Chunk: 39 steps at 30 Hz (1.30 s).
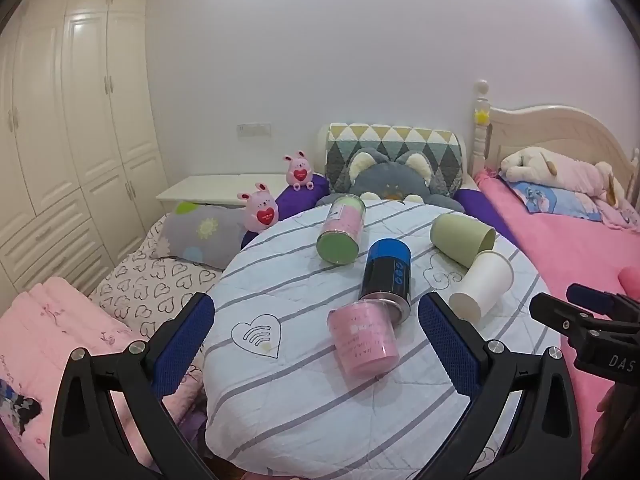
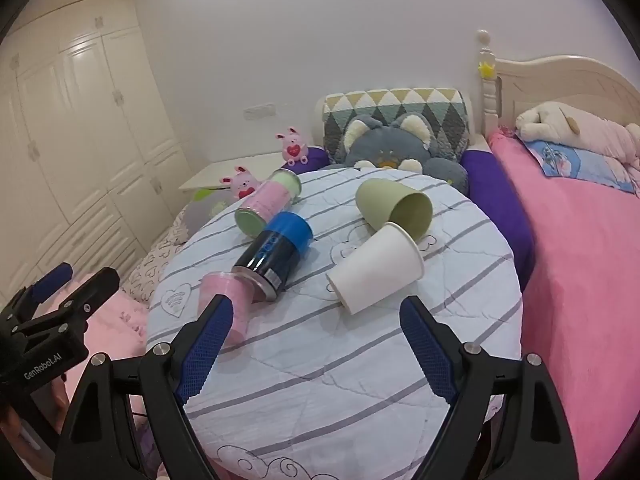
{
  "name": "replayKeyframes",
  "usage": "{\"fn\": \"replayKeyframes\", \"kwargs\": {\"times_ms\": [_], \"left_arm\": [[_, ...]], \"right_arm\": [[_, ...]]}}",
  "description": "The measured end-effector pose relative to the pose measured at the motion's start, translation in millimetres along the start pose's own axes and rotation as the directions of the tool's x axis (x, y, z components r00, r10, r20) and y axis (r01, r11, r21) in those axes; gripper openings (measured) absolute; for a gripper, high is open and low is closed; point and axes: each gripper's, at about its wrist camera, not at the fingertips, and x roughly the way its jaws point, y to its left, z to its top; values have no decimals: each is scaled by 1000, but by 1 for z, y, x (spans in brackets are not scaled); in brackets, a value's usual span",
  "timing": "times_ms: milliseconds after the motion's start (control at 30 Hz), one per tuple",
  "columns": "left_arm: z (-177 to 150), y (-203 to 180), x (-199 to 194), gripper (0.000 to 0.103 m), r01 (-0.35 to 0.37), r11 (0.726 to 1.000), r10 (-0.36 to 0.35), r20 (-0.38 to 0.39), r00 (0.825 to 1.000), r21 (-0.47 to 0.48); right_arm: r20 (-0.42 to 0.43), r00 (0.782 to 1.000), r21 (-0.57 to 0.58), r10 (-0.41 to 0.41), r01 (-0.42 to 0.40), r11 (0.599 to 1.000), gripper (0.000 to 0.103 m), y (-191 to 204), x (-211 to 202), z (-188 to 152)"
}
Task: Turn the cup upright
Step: 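Move the right tool toward the blue-and-black cup lying on its side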
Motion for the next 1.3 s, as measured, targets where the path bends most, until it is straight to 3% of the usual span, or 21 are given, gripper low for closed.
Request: {"fn": "replayKeyframes", "kwargs": {"times_ms": [433, 800, 1000, 1300], "left_arm": [[7, 5, 16, 103, 3, 1000, -4, -18, 1000, -5], [6, 7, 33, 103, 8, 1000, -8, -45, 999, -6], [16, 20, 55, 103, 2, 1000, -5, -74, 997, -32], [23, 30, 58, 103, -8, 998, 3, -63, 998, -67]], "right_arm": [[-18, 1000, 8, -6, 6, 1000, 87, -4, 10, 7], [-80, 997, 58, 11, -7, 998, 87, 1, 40, 23], [-102, 995, 34, 16, -13, 999, 87, 19, 61, 35], [-62, 996, -39, 64, -66, 997, 87, 35, 66, 46]]}}
